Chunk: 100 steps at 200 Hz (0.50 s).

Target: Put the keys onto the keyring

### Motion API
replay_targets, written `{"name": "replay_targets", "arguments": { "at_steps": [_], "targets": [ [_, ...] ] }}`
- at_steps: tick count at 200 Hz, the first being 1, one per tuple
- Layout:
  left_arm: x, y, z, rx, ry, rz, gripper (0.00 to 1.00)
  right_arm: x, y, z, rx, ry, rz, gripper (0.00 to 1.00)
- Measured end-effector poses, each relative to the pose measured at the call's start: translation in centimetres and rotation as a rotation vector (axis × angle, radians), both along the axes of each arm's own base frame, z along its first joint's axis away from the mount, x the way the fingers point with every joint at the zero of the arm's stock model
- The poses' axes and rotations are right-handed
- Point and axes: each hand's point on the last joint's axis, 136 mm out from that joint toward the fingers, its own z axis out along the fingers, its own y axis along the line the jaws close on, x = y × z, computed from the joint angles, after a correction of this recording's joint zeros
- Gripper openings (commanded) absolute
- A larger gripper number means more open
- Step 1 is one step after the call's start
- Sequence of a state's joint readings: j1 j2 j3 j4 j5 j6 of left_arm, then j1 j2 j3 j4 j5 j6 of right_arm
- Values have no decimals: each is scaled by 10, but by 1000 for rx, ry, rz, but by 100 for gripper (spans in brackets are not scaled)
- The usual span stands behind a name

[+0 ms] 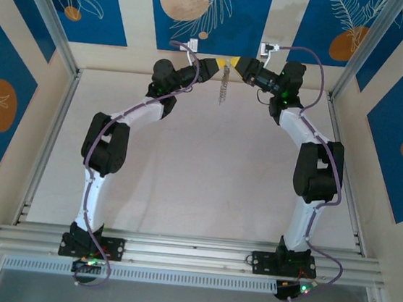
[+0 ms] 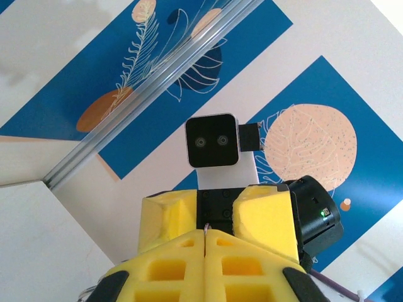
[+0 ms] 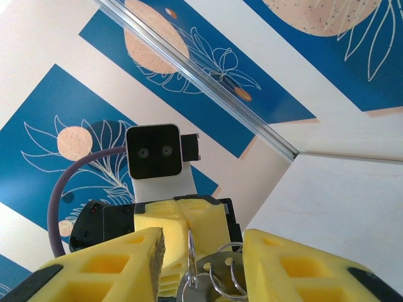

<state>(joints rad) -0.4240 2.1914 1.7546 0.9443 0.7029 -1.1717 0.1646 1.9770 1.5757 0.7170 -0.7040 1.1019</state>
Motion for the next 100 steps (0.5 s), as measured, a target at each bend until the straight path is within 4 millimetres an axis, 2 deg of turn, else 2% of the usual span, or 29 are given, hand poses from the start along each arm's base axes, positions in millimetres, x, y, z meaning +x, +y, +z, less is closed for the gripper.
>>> {"name": "replay_targets", "arguments": {
  "at_steps": [19, 47, 81, 100],
  "targets": [
    [0, 0, 0, 0, 0, 0, 0, 1, 2, -2, -1, 4, 6, 35],
    [0, 0, 0, 1, -1, 0, 0, 2, 5, -6, -4, 6, 15, 24],
    [1, 0, -2, 4, 7, 4, 0, 0, 7, -4, -6, -7, 27, 0],
    [2, 0, -1, 3, 7, 5, 0, -1, 7, -3, -5, -9, 32, 0]
  ]
}}
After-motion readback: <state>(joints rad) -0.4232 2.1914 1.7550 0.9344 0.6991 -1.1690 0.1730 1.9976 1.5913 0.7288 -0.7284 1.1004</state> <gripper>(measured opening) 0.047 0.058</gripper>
